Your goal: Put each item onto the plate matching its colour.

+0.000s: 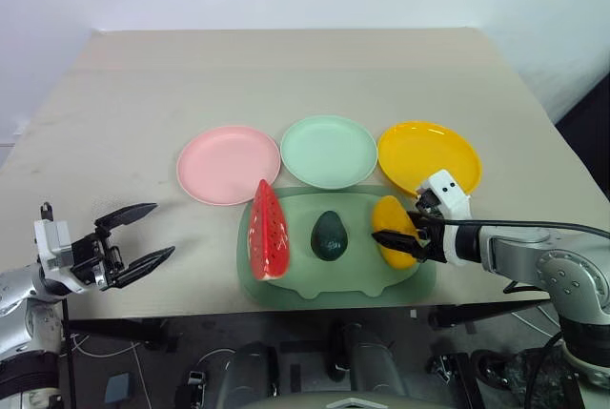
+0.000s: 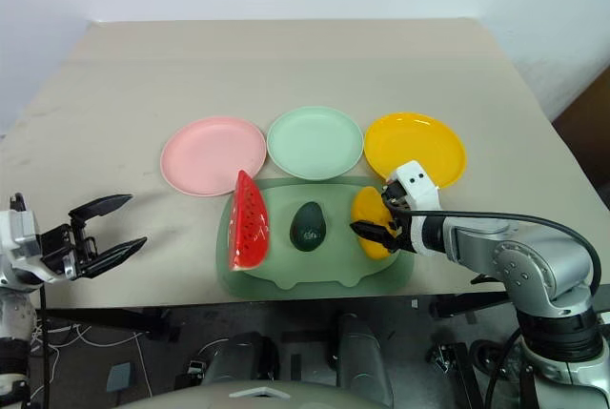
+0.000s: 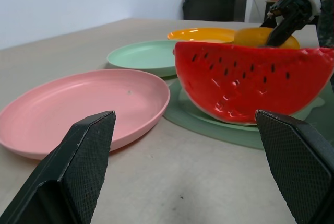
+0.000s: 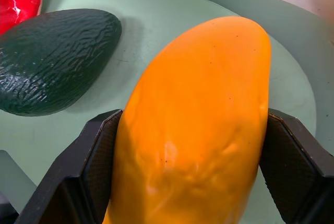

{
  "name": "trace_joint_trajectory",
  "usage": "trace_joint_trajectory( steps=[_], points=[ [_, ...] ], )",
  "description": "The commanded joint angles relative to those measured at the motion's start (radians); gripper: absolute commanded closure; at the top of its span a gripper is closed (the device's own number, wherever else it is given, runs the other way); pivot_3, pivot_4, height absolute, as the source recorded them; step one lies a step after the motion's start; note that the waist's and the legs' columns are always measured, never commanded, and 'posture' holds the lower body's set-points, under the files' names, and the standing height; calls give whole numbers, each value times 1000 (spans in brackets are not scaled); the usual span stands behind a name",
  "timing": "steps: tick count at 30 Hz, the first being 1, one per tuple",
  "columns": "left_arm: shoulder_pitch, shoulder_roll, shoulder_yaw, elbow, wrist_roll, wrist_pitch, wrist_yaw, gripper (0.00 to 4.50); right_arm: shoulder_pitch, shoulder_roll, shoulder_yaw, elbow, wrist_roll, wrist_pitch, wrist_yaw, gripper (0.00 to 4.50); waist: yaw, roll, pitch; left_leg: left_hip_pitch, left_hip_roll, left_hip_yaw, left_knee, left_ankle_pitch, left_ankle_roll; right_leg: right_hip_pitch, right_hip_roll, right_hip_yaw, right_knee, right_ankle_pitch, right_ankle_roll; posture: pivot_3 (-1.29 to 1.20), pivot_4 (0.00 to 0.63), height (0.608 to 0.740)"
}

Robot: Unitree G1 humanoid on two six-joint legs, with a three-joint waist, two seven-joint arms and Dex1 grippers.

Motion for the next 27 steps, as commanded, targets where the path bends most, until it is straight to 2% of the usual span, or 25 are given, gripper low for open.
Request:
trace_joint_trajectory(
  steps=[1, 3, 6, 11, 14, 21, 24, 27],
  points=[
    [-17, 6, 7, 10, 1, -19, -7, 0, -87, -13, -83, 48, 12, -11, 23, 1020, -1, 0, 0, 0, 0, 0, 0, 0, 0, 0, 0, 0, 0, 0, 0, 0, 150, 733],
    [-24, 7, 6, 21, 3, -22, -9, 0, -160, -7, -126, 110, 17, -18, 24, 1020, -2, 1, 0, -1, 0, 0, 0, 0, 0, -1, 0, 0, 0, 0, 0, 0, 150, 733],
    [-34, 8, 4, 33, 8, -24, -12, 0, -245, -15, -124, 224, -50, -66, 23, 1020, -3, 1, 0, -1, 0, 0, 0, 0, 0, -1, 1, 0, 0, 0, 0, 0, 150, 733],
    [-56, 6, -7, 26, 15, -20, -1, 0, -389, -9, -39, 531, -258, -205, -14, 1020, -4, 1, 0, -1, 0, 1, 0, 0, 0, -1, 0, -1, 0, 2, 2, 0, 150, 733],
    [-55, -4, -19, -8, 17, -11, 20, 0, -418, 10, 23, 652, -342, -296, 26, 1020, -5, 1, 0, -2, 0, 1, 0, 0, 0, -1, 0, -2, 0, 1, 2, 0, 150, 733],
    [-27, -13, -38, -101, 5, 23, 66, 0, -468, 41, 57, 811, -451, -387, 71, 1020, -9, 2, 1, -2, 0, 1, 0, 0, 0, -2, 0, -2, 1, 2, 2, 0, 150, 733],
    [-21, -12, -41, -114, 6, 29, 71, 0, -478, 40, 62, 826, -481, -403, 96, 54, -9, 2, 1, -2, 0, 1, 0, 0, 0, -2, 0, -2, 1, 2, 2, 0, 150, 733],
    [-19, -10, -41, -115, 5, 32, 71, 0, -478, 38, 45, 805, -485, -406, 120, 20, -8, 3, 1, -2, 0, 1, 0, 0, 0, -2, 0, -2, 1, 2, 2, 0, 150, 733]
  ],
)
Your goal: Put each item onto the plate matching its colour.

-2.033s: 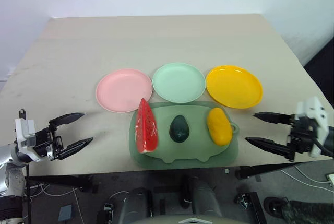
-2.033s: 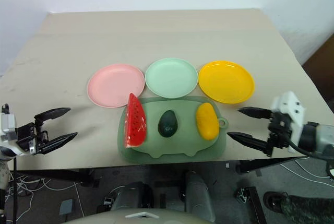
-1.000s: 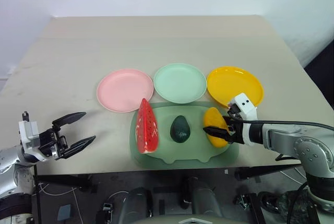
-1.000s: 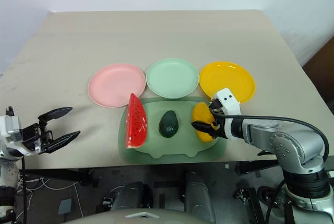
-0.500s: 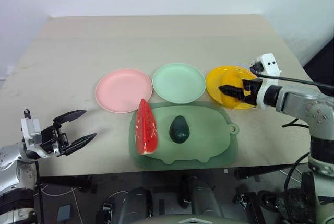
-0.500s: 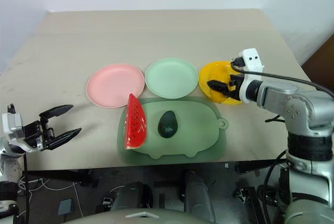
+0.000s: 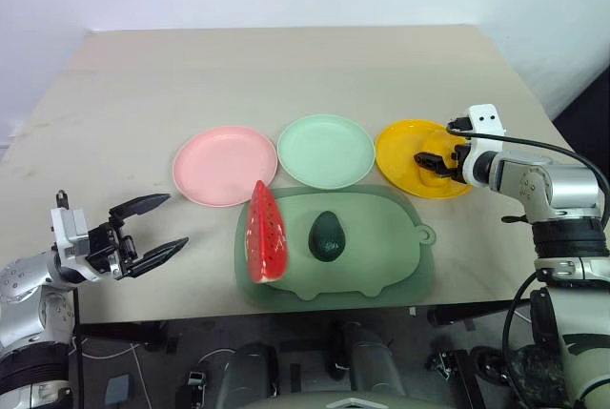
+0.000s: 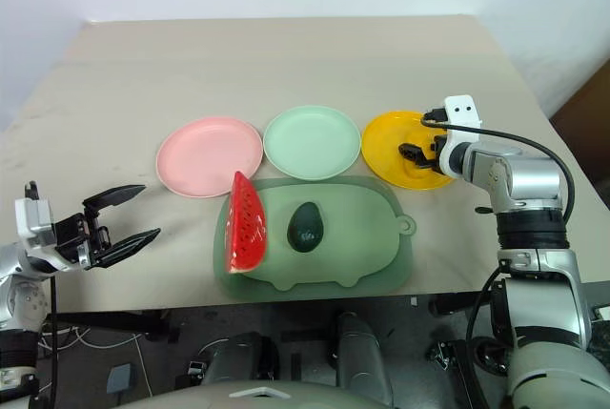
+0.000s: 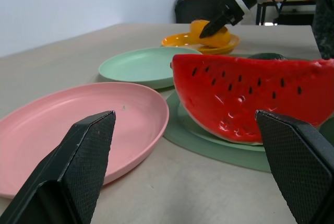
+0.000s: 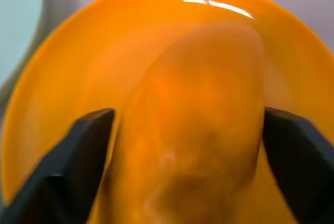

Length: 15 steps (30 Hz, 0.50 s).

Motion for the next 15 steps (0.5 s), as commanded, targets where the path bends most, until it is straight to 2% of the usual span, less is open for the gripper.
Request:
trace_joint_trajectory(
  steps=[1, 9, 13, 15],
  points=[
    [5, 5, 6, -30, -11, 4, 1, 0, -20, -22, -21, -75, -2, -8, 50, 20, 0, 0, 0, 0, 0, 0, 0, 0, 0, 0, 0, 0, 0, 0, 0, 0, 150, 733],
    [0, 5, 19, -24, -20, 9, 8, 0, 21, -100, -126, -517, 142, 260, 96, 20, 3, 4, 1, -4, 0, -1, 0, 0, 0, -4, 0, 0, 0, 0, 0, 0, 150, 733],
    [-3, 11, 28, -10, -22, 9, 1, 0, 41, -42, -185, -729, 260, 494, 62, 20, 2, 3, 1, -4, 1, -3, 0, 0, 0, -4, 0, -1, 0, 0, 0, 0, 150, 733],
    [-12, 11, 35, -6, -29, 16, 7, 0, 41, 39, -217, -814, 297, 611, 31, 20, 2, 3, 1, -4, 1, -3, 0, 0, 0, -4, 0, -1, 0, 0, 0, 0, 150, 733]
  ],
)
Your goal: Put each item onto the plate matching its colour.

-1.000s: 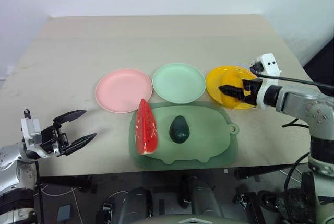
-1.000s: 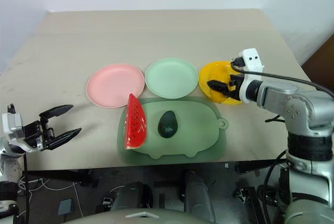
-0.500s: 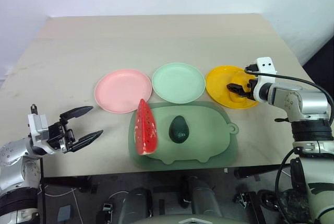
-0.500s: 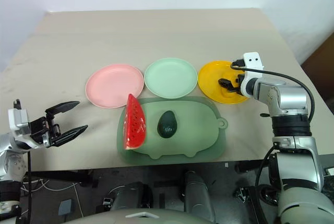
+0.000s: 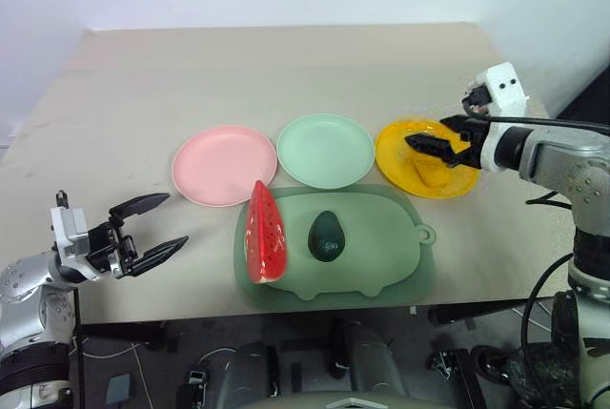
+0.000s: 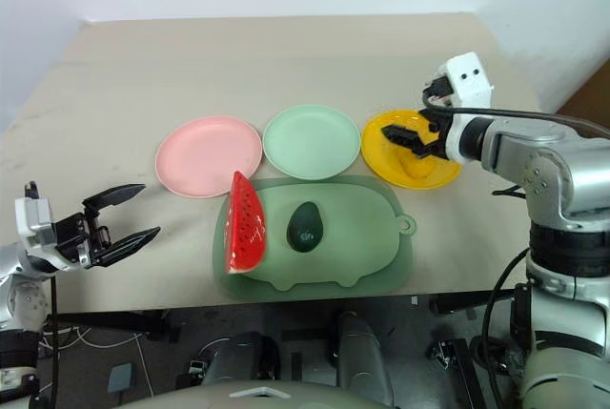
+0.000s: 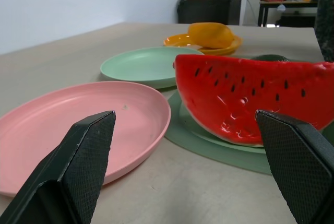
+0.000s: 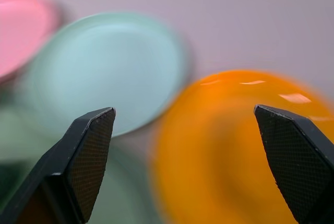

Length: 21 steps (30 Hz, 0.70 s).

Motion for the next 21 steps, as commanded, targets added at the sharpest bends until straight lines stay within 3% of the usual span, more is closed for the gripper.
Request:
trace_joint_trajectory(
  steps=[1, 10, 21],
  points=[
    [-11, 16, 33, -6, -27, 3, 2, 0, 4, 101, -62, -157, 83, 177, -54, 20, 0, 0, 0, 0, 0, 0, 0, 0, 0, 0, 0, 0, 0, 0, 0, 0, 150, 733],
    [-14, 14, 23, -18, -22, 15, 8, 0, 134, 346, 2, -244, 272, 213, -350, 20, 1, 0, -1, -7, -1, -2, 1, 3, -6, -3, 0, -4, 0, 0, 0, 0, 150, 733],
    [0, 19, 4, -66, -13, 50, 21, 0, 215, 428, 88, -223, 607, 213, -729, 20, 0, 0, -1, -7, -1, -3, 1, 4, -7, -2, 0, -5, 0, 0, 0, 0, 150, 733]
  ],
)
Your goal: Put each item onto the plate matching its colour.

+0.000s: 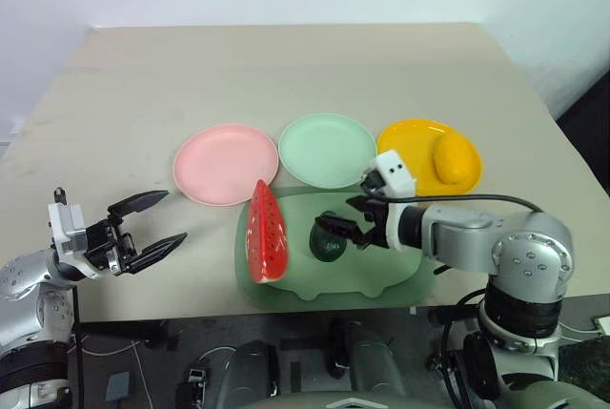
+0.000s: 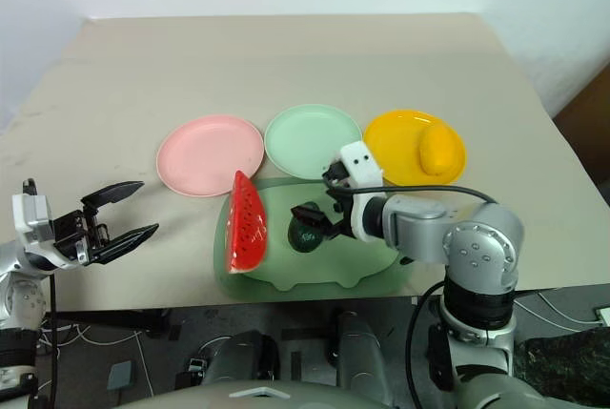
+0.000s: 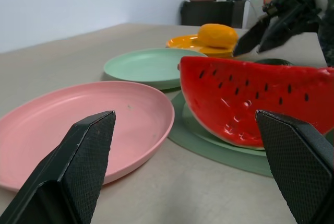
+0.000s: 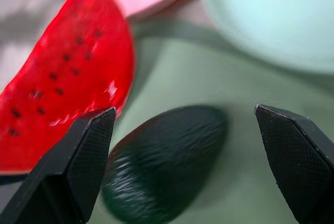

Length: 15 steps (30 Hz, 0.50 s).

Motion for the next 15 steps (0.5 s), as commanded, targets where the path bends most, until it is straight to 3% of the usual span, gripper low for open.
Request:
trace_joint_trajectory(
  steps=[1, 8, 15],
  points=[
    [1, 13, 5, -46, -9, 7, 7, 0, 11, 13, 20, -3, 118, 7, -110, 20, 0, 0, 0, 0, 0, 0, 0, 0, 0, 0, 0, 0, 0, 0, 0, 0, 150, 733],
    [5, 11, 2, -63, -11, 16, 5, 0, 13, 14, 58, 50, 255, 7, -279, 20, 0, 0, 0, 0, 0, -1, 0, -3, 5, 1, 0, 0, 0, 0, 0, 0, 150, 733],
    [-1, 5, -3, -66, -8, 16, 7, 0, -2, -40, 126, 89, 312, -18, -352, 20, 0, 0, 0, 0, 0, -2, 0, -3, 5, 1, 0, 0, 0, 0, 0, 0, 150, 733]
  ],
)
